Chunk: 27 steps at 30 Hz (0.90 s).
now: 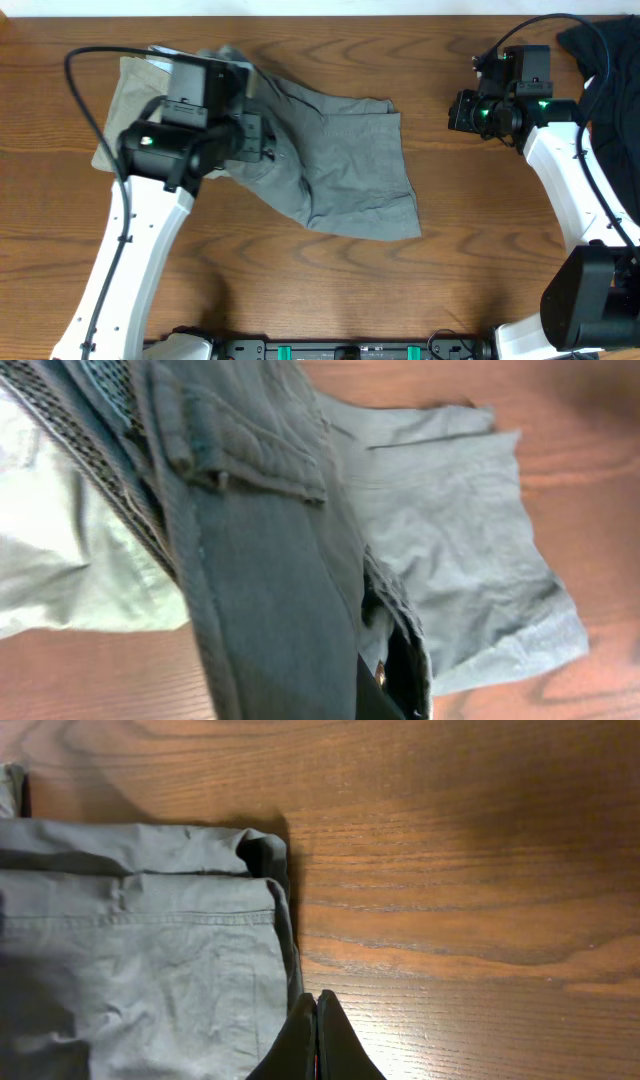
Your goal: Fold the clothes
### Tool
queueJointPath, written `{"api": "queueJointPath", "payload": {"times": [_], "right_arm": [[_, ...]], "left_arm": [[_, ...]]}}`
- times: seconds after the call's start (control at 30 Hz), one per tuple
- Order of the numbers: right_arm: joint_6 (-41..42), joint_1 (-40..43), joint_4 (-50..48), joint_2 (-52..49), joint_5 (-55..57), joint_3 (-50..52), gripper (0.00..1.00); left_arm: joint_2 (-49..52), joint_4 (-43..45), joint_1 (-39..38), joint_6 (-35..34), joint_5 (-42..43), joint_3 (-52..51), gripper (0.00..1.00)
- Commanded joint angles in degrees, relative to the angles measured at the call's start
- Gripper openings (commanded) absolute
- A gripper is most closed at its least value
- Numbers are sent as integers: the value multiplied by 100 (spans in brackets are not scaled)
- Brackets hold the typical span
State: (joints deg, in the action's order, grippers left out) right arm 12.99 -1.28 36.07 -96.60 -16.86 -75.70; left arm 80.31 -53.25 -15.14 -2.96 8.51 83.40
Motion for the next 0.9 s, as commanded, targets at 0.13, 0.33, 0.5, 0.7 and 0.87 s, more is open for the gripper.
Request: {"api": "queueJointPath", "payload": {"times": [0.13,0.33,0.5,0.7,0.87], "right_arm": [[70,48,4,37,35,-52,1],[72,81,2,37,35,-52,1],[70,79,2,37,35,-52,1],[70,79,35,37,35,-52,1],[70,81,50,37,35,-52,1]], "left_arm": [[800,162,-721,61,-63,140,6],[1349,721,-1364,-269,-24,140,6],[1751,1043,-1812,-326,-20,138,7],[2131,1248,-2258,-334,-13,138,51],[2076,1250,-2618,-330,0,140,54]]}}
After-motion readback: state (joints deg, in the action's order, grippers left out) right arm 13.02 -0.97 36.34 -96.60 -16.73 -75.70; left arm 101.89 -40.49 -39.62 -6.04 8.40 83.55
